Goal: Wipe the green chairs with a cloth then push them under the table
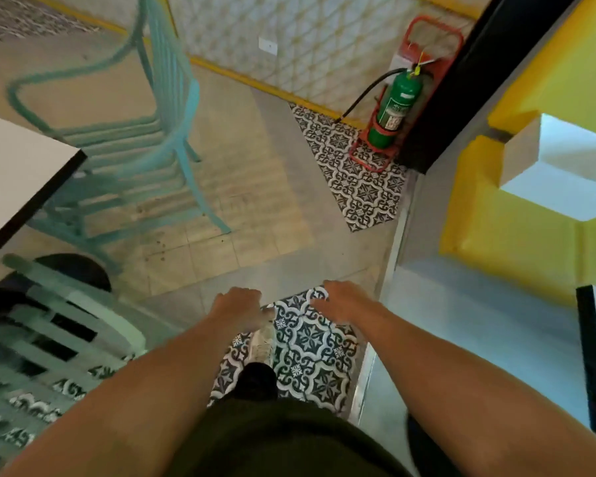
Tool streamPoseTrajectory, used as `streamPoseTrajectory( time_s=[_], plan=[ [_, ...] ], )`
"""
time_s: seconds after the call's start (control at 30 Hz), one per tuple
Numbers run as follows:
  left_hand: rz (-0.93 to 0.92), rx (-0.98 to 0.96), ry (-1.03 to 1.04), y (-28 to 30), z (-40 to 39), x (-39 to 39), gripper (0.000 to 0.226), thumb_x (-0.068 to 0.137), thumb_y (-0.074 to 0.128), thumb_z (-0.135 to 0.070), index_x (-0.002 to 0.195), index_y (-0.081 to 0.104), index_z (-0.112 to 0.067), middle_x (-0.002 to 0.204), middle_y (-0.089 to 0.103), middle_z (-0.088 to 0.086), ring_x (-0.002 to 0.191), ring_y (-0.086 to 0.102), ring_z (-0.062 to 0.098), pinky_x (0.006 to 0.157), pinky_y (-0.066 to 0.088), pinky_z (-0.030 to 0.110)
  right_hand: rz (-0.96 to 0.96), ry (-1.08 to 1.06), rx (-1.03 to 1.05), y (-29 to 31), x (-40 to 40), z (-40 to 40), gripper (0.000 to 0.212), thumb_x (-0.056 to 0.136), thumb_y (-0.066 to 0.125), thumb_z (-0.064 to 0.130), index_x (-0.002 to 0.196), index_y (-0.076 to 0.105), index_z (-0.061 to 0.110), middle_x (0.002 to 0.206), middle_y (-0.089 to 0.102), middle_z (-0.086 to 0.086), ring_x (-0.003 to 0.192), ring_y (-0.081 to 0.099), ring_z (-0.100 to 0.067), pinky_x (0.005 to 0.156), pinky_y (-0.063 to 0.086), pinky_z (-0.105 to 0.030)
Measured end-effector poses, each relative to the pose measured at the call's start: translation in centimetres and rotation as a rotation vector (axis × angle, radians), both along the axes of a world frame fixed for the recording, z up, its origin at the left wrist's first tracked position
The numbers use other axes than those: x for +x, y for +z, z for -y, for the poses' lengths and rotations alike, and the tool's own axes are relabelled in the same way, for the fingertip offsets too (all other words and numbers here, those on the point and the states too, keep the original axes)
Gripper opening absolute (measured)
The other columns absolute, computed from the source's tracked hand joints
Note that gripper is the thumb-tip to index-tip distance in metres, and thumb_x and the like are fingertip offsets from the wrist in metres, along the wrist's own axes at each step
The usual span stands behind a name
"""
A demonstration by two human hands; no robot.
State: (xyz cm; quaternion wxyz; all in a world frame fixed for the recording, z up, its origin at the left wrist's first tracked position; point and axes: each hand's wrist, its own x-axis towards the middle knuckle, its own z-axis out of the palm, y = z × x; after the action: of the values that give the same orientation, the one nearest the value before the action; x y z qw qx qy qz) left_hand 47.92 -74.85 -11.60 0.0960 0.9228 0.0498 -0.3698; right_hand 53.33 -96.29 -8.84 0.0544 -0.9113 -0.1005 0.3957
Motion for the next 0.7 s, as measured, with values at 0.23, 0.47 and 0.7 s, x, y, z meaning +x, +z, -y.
streamPoseTrajectory(
  time_s=[0.23, 0.47, 0.7],
  plan=[
    [0.008, 0.035, -0.034, 2.0, -2.4, 12.8, 0.065, 0.087, 0.039, -0.066, 0.131, 0.051, -0.019, 0.129, 0.057, 0.009, 0.120, 0.048, 0.028, 0.098, 0.038, 0.045, 0.011, -0.077, -0.089, 1.0, 12.3, -0.9, 0.067, 0.091, 0.045, 0.056, 0.146, 0.033, 0.019, 0.149, 0.040, -0.011, 0.132, 0.041, -0.031, 0.107, 0.036, -0.040],
    [0.037, 0.025, 0.011, 2.6, -3.0, 25.1, 0.062, 0.087, 0.040, -0.063, 0.128, 0.052, -0.019, 0.130, 0.057, 0.009, 0.122, 0.049, 0.029, 0.097, 0.042, 0.044, 0.043, -0.041, -0.077, 0.8, 24.2, -1.5, 0.064, 0.089, 0.047, 0.053, 0.142, 0.039, 0.018, 0.146, 0.043, -0.010, 0.129, 0.043, -0.031, 0.104, 0.038, -0.039],
    [0.066, 0.086, 0.228, 1.9, -2.9, 38.7, 0.069, 0.087, 0.037, -0.066, 0.139, 0.043, -0.021, 0.139, 0.051, 0.006, 0.128, 0.042, 0.028, 0.102, 0.035, 0.046, 0.037, 0.229, -0.121, 0.0, 42.7, -2.7, 0.057, 0.089, 0.048, 0.046, 0.136, 0.042, 0.016, 0.138, 0.049, -0.013, 0.122, 0.048, -0.032, 0.099, 0.041, -0.039]
  ],
)
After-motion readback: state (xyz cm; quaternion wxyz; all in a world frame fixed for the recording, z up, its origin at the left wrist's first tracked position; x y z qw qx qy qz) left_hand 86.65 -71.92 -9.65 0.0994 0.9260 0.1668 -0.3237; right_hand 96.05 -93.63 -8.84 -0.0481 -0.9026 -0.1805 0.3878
